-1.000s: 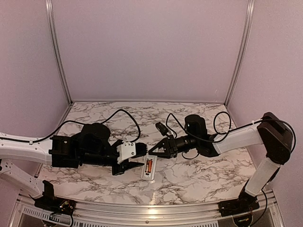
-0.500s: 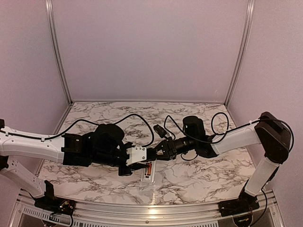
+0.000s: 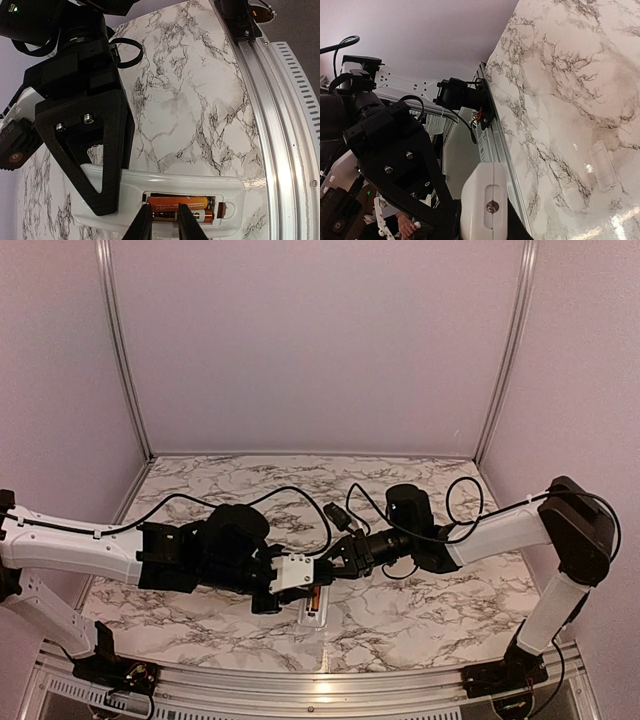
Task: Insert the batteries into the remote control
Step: Load the battery into the battery compartment.
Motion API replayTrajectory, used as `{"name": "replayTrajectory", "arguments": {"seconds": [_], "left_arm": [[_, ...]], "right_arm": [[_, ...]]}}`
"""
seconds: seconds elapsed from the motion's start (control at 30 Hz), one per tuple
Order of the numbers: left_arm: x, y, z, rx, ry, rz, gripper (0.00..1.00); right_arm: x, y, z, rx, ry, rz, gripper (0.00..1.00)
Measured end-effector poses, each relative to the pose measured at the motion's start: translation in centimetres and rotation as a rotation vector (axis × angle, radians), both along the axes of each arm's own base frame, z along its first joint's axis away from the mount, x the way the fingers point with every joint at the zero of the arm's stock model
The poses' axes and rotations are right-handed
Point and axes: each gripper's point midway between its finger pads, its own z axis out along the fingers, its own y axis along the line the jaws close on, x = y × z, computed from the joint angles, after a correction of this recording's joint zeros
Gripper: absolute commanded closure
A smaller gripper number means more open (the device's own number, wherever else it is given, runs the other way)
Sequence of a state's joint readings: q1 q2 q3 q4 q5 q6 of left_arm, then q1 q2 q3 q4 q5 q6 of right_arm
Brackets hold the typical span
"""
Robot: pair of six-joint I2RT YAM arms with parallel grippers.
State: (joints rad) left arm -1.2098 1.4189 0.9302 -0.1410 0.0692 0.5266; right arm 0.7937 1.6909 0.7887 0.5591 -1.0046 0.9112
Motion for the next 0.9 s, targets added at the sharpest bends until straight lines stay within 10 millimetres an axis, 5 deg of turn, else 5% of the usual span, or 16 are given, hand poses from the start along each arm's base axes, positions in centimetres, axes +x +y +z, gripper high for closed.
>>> {"name": "replayTrajectory", "arguments": {"seconds": [0.47, 0.9], "left_arm": [[0.42, -0.59, 0.58, -0.003, -0.026, -0.004, 0.81], [0.33, -0.90, -0.21, 0.021, -0.011, -0.023, 0.92]], "right_arm": [[-0.01, 0.00, 0.00, 0.001, -0.004, 0.001, 1.00], [-0.14, -0.11, -0.45, -0.014, -0.004, 0.006, 1.00]]}}
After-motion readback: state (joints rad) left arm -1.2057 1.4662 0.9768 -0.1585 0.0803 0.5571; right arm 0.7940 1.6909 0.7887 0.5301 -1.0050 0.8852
